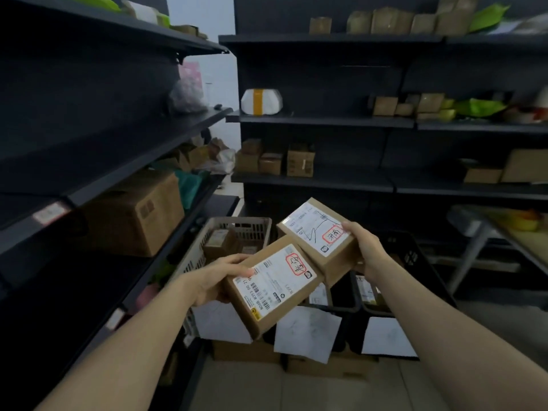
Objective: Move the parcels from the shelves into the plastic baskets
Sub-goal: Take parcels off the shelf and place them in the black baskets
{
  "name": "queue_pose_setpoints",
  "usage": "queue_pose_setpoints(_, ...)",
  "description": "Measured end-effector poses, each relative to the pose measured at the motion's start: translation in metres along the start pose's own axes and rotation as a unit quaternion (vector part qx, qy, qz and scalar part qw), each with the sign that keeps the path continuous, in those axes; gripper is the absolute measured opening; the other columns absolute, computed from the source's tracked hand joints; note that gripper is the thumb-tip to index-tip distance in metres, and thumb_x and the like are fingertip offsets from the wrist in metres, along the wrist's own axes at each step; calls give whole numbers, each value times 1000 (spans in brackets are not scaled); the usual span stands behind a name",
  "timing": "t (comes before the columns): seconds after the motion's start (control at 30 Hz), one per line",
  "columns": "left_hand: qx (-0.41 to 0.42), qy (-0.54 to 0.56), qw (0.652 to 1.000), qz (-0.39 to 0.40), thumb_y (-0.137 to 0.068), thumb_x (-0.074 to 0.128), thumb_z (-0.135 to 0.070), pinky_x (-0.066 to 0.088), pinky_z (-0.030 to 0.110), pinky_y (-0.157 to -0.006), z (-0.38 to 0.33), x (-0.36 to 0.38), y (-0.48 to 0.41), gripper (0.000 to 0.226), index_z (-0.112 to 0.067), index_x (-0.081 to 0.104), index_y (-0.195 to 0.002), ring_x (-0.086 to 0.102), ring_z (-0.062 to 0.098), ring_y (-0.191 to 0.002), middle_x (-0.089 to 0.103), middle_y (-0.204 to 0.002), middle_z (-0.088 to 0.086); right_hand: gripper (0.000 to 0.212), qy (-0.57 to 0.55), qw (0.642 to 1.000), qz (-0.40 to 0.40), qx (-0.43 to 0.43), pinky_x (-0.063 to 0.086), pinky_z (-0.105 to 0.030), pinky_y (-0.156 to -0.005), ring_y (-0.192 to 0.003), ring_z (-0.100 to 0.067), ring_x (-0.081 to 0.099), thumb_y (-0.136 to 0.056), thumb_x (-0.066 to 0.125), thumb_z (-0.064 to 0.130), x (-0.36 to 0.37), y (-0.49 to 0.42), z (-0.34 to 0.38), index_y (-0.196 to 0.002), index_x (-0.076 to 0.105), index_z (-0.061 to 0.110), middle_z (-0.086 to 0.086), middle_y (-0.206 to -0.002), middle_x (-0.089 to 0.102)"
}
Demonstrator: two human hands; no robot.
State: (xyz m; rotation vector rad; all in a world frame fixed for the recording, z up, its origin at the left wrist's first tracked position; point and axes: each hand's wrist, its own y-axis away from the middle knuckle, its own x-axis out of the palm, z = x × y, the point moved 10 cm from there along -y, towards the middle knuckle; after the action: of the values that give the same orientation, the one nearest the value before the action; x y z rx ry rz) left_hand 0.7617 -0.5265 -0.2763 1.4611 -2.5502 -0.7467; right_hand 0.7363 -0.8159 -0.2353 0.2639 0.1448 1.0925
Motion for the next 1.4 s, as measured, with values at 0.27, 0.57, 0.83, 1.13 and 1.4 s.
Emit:
queue_pose_setpoints(0.27,-20,17,997,73,-71,76,-29,51,46,-91,-25,-6,-128,51,-28,57,-118,67,29,-97,72,-103,12,21,-12,997,-66,32,49,-35,-78,-91,-19,60,-88,61,38,-11,-85,0,-99,62,20,-5,-101,67)
queue_pose_setpoints(0.57,-43,-3,991,125,-79,65,-32,52,35,-75,-46,32,-223,38,-19,61,-114,71,19,-81,75,-87,4,34,-29,992,-97,79,51,-34,-76,-95,-21,62,-89,60,40,-54,-166,-23,-113,59,17,-7,-103,67)
queue_pose_setpoints(0.83,-87,-70,986,126,-77,69,-41,50,39,-87,-75,68,-314,45,-22,61,-117,66,26,-100,72,-105,10,24,-24,993,-64,98,52,-37,-80,-94,-23,63,-91,58,37,-96,-269,-31,-107,59,18,-8,-101,68)
queue_pose_setpoints(1.13,-157,-16,987,-13,-78,72,-37,52,41,-83,-55,95,-405,39,-25,57,-113,63,27,-101,68,-106,11,52,-41,985,-95,136,52,-42,-84,-98,-22,56,-86,66,36,-161,-352,-70,-130,45,17,-8,-115,56)
queue_pose_setpoints(1.4,-150,47,987,-42,-83,66,-46,48,41,-86,-53,135,-451,37,-29,51,-113,58,22,-95,64,-103,6,52,-44,966,-140,212,50,-47,-86,-96,-24,54,-86,68,36,-209,-368,-117,-128,41,20,-10,-116,52)
